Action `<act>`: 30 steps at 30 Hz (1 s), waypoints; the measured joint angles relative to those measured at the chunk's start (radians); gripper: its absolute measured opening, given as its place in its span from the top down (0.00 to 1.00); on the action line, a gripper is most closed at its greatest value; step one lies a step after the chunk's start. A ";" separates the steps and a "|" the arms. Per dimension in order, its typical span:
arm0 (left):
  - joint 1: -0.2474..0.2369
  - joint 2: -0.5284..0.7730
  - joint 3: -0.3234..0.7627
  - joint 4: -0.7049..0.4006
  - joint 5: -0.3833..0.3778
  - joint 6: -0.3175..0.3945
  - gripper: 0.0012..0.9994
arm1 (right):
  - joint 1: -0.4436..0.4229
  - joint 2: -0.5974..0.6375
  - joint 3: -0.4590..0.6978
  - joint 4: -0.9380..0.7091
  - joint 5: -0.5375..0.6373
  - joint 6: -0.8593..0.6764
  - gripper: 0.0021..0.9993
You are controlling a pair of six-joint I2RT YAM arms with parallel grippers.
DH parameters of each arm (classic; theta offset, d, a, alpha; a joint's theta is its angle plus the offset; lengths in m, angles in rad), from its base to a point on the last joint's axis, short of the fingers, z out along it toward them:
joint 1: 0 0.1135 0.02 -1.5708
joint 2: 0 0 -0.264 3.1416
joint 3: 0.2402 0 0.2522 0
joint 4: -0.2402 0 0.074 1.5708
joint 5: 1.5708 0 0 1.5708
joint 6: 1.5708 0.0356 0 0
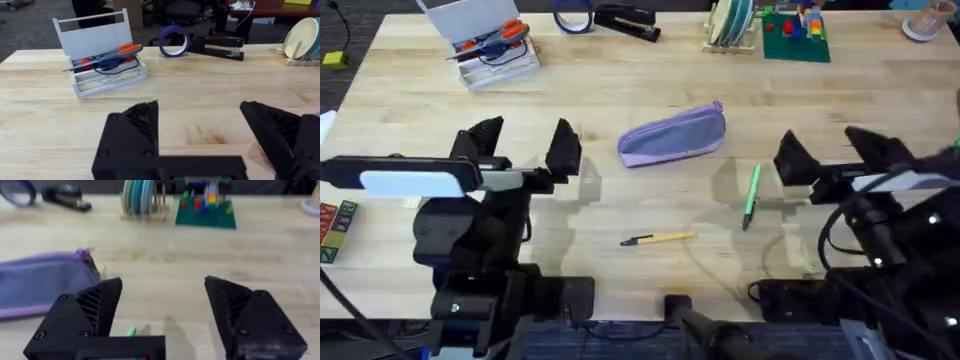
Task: Unzip the bag, pick up the pens from the table one at a time and place them inside, then zip the bag closed.
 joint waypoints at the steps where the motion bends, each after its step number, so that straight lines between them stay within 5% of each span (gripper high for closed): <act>1: 0.000 0.002 0.008 -0.011 0.000 0.000 0.01 | 0.000 0.016 0.014 -0.025 0.000 0.000 0.00; 11: 0.000 0.191 0.185 -0.010 0.033 0.000 0.01 | 0.000 0.323 0.234 -0.067 0.000 0.000 0.00; 22: 0.000 0.529 0.440 -0.014 0.182 0.000 0.01 | 0.000 0.741 0.638 -0.246 -0.012 0.000 0.00; 30: 0.000 0.672 0.569 -0.018 0.303 0.001 0.01 | 0.000 0.882 0.822 -0.294 -0.112 0.000 0.00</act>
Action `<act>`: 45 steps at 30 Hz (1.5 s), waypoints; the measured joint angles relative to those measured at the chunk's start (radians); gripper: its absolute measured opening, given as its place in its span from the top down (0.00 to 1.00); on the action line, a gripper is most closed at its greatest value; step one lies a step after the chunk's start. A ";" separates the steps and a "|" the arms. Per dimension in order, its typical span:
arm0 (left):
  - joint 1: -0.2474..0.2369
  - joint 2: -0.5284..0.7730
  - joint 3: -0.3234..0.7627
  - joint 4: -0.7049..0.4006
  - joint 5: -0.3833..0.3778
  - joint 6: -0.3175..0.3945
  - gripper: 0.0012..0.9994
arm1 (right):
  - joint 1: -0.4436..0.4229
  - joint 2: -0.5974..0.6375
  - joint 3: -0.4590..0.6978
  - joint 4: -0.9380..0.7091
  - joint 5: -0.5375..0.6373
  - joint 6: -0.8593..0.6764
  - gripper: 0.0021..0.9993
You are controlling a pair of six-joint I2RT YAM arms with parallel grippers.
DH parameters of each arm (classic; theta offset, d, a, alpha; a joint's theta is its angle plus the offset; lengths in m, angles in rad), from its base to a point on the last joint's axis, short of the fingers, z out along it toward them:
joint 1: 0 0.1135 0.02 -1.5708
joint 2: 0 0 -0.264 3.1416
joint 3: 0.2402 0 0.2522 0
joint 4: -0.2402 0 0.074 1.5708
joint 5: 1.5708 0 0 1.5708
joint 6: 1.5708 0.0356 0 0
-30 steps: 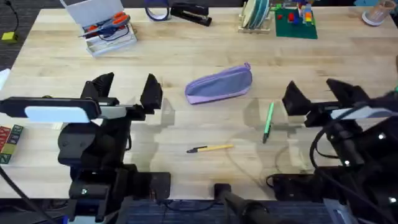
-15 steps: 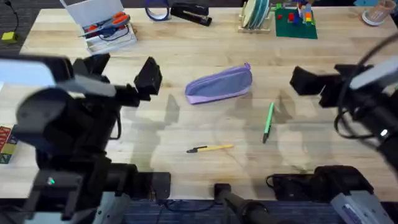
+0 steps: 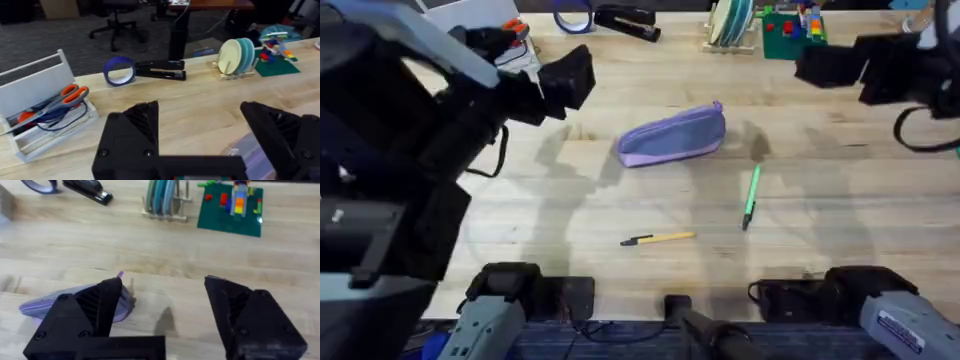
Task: Unzip the bag, pick up the pens from the table one at a time and place them inside, then zip the bag closed.
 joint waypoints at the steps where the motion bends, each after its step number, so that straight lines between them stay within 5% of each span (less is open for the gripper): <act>1: 0.000 0.010 0.012 -0.008 0.013 0.000 0.01 | 0.000 0.007 0.011 0.000 -0.008 0.000 0.00; 11: 0.000 0.071 0.136 -0.238 0.112 0.019 0.01 | 0.000 0.013 0.025 -0.033 -0.038 0.000 0.00; 28: 0.000 0.072 0.178 -0.432 0.442 0.451 0.01 | 0.000 0.013 0.025 -0.033 -0.038 0.000 0.00; 35: 0.000 0.072 0.178 -0.528 0.477 0.554 0.01 | 0.000 0.013 0.025 -0.033 -0.038 0.000 0.00; 45: 0.000 0.072 0.178 -0.528 0.475 0.591 0.01 | 0.000 0.013 0.025 -0.033 -0.038 0.000 0.00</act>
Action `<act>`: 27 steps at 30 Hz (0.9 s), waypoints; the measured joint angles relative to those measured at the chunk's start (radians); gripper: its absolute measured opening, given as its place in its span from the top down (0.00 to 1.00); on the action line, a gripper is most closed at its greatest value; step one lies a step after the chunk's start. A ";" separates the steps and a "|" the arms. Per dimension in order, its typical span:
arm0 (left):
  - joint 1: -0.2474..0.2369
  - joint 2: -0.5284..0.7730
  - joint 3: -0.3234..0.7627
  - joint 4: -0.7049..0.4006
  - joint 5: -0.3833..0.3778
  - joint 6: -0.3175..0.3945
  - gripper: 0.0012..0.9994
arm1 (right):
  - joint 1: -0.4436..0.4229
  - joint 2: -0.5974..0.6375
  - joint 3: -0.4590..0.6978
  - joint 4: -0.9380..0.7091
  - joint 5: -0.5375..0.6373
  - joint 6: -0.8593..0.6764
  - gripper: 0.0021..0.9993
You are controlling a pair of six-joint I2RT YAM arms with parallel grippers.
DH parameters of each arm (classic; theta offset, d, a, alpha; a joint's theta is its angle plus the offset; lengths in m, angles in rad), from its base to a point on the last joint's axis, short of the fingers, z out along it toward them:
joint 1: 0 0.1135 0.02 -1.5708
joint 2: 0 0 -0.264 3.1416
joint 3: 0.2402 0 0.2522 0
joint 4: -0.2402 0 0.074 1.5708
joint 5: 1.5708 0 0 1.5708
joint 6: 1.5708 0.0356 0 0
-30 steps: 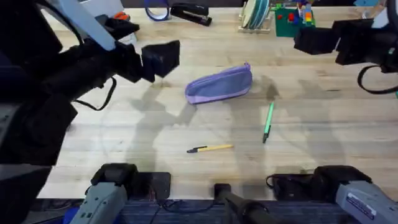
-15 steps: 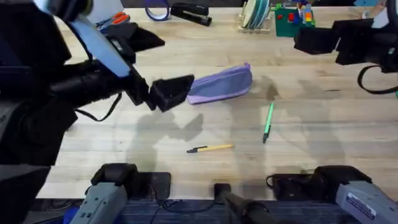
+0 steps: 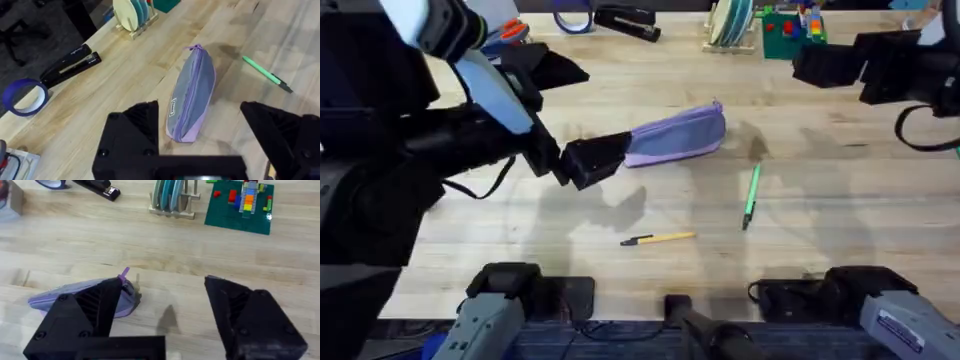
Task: Unzip the bag, pick up the pens from the table one at a time and place them inside, then zip the bag closed.
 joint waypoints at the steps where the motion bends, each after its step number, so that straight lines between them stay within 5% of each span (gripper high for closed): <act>1: 0.000 0.000 0.000 0.000 0.000 0.000 0.01 | 0.000 0.000 0.000 0.000 0.000 0.000 0.00; 13: 0.000 0.069 0.000 -0.023 -0.105 0.016 0.01 | 0.000 0.000 0.000 0.000 0.001 0.000 0.00; 27: 0.000 0.304 0.000 -0.022 -0.120 0.088 0.01 | 0.000 0.000 0.000 0.000 0.001 0.000 0.00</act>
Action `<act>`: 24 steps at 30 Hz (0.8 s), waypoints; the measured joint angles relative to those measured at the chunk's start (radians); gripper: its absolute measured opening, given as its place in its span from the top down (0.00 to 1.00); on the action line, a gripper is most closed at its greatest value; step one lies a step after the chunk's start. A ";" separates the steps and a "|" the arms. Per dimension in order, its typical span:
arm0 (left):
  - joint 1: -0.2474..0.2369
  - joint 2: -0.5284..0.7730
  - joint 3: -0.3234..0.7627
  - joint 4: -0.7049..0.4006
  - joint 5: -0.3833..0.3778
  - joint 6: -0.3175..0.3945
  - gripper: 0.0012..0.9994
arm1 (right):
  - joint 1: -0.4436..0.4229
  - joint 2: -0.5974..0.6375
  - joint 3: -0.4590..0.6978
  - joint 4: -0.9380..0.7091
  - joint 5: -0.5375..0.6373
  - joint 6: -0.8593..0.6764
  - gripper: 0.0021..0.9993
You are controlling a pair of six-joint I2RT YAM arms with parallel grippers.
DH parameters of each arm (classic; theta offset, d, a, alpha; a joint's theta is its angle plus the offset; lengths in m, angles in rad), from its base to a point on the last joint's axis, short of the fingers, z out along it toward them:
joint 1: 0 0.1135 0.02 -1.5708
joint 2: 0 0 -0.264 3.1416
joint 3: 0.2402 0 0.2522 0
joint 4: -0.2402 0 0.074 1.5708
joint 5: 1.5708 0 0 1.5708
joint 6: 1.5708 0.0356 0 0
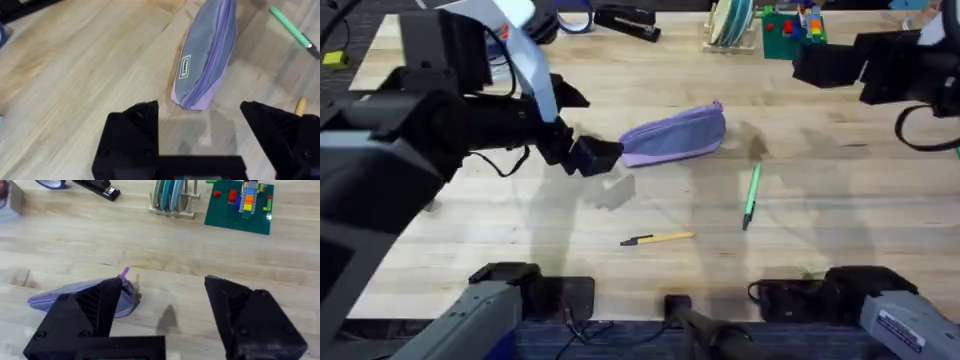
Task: Unzip the bag, pick up the pens from the table one at a time and place them inside, then zip the bag closed.
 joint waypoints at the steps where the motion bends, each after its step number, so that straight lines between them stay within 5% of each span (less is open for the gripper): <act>1: 0.000 0.017 0.000 0.000 0.000 0.010 0.01 | 0.000 0.000 0.000 0.000 0.000 0.000 0.00; 18: 0.000 0.282 0.000 0.140 0.077 0.076 0.01 | 0.000 0.000 0.000 0.000 0.000 0.000 0.00; 24: -0.050 0.337 0.000 0.188 0.103 0.081 0.01 | 0.000 0.000 0.000 0.000 0.000 0.000 0.00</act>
